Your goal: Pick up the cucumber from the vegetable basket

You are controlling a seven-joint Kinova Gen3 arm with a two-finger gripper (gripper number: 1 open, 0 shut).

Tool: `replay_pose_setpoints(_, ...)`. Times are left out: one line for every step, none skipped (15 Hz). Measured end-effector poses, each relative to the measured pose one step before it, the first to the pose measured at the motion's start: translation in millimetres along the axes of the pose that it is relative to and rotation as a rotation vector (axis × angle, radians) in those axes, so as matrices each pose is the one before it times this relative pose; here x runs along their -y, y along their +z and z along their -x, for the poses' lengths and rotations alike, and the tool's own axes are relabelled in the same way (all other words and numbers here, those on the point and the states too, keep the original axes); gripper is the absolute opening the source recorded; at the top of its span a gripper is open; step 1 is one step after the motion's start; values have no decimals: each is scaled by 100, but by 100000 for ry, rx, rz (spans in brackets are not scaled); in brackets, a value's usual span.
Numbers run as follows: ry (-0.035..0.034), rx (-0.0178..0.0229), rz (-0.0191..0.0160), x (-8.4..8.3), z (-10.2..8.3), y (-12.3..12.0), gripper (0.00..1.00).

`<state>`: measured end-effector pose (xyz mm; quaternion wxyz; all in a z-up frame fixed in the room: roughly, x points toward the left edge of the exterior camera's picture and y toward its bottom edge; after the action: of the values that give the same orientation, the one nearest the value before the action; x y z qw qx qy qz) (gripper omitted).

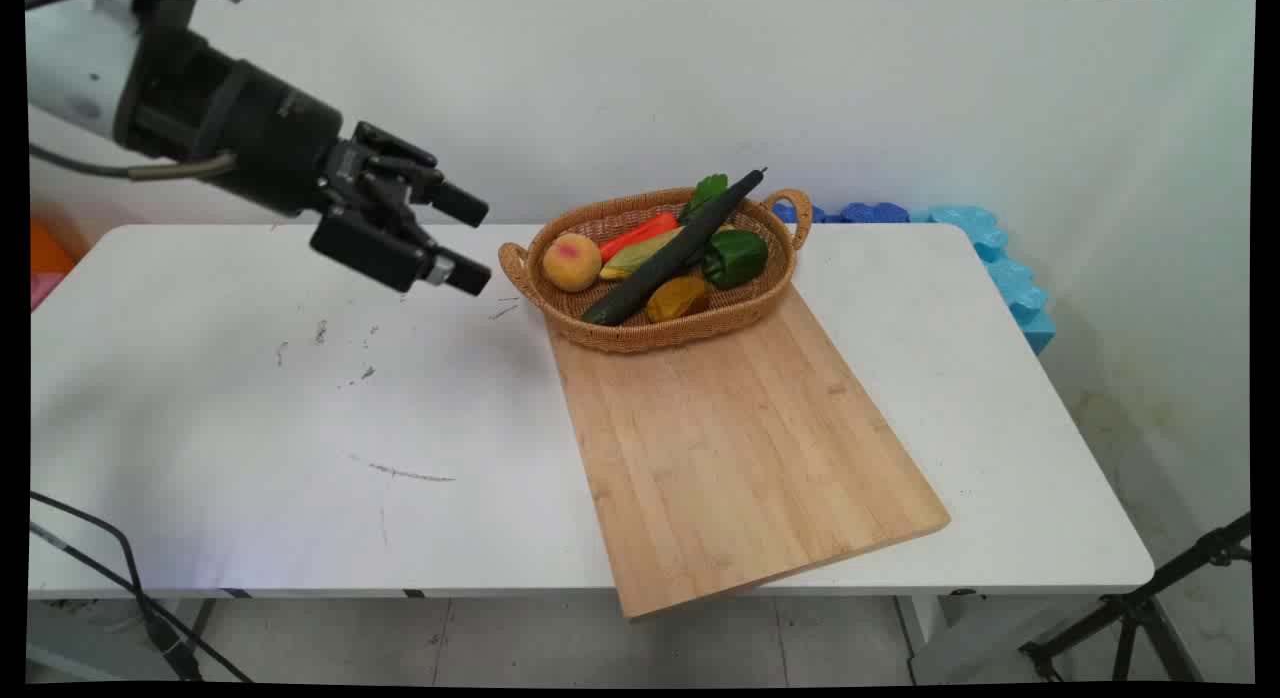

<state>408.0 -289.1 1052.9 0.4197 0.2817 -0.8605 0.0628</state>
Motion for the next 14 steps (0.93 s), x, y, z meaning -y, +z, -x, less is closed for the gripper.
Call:
replay_pose_setpoints(-572, 212, -781, 283, -530, 271, 100)
replay_pose_setpoints(-461, 188, -677, 251, -463, 241, 100)
replay_pose_setpoints(-586, 235, -844, 340, -566, 314, 100)
replay_pose_setpoints(-619, 257, -983, 383, -587, 345, 100)
replay_pose_setpoints(-501, 189, -857, 337, -497, 303, 100)
replay_pose_setpoints(-623, 280, -1081, 440, -600, 408, 100)
replay_pose_setpoints(-600, 331, -1267, 488, -587, 456, 100)
replay_pose_setpoints(-531, 320, -1182, 458, -493, 428, 100)
replay_pose_setpoints(-669, 528, -1547, 587, -547, 588, 100)
replay_pose_setpoints(-730, 702, -1760, 628, -528, 699, 100)
replay_pose_setpoints(-737, 666, -1544, 549, -429, 661, 100)
replay_pose_setpoints(-946, 926, -1839, 656, -488, 898, 100)
replay_pose_setpoints(-636, 473, -1108, 376, -295, 568, 100)
replay_pose_setpoints(-1082, 908, -1627, 584, -418, 946, 100)
